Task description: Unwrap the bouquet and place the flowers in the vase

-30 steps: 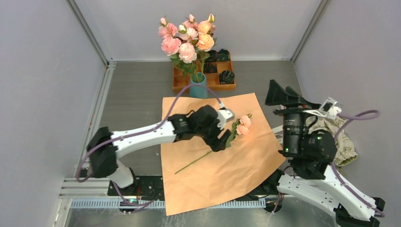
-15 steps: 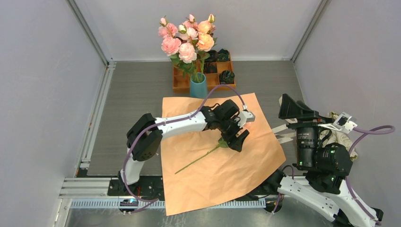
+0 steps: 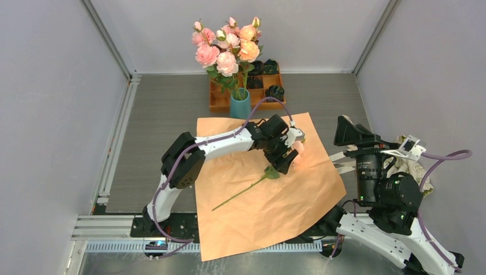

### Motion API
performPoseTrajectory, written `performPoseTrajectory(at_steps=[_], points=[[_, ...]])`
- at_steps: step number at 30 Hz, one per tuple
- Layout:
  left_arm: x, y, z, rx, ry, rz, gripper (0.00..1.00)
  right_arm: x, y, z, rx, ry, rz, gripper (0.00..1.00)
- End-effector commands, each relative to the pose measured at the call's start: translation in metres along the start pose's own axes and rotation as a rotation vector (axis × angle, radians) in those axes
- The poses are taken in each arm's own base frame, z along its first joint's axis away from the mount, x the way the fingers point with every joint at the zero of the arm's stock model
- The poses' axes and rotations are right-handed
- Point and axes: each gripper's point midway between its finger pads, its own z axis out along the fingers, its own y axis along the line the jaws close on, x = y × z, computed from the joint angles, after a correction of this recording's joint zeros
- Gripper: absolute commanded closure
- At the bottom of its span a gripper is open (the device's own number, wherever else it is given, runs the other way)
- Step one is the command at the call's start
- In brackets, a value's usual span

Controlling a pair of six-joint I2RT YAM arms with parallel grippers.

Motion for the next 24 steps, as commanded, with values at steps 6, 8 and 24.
performPoseTrajectory(at_steps=[6,8,24], points=[[0.010,0.018,0.019,-0.008,0.036,0.001,0.26,0.005,0.008,0.002,-0.025,0.016,0.015,0.15],[0.013,0.020,0.023,-0.011,0.044,-0.006,0.26,0.006,0.008,0.002,-0.025,0.020,0.012,0.15],[0.040,0.045,0.029,-0.215,0.113,-0.028,0.40,0.012,0.010,0.003,-0.027,0.032,0.013,0.15]])
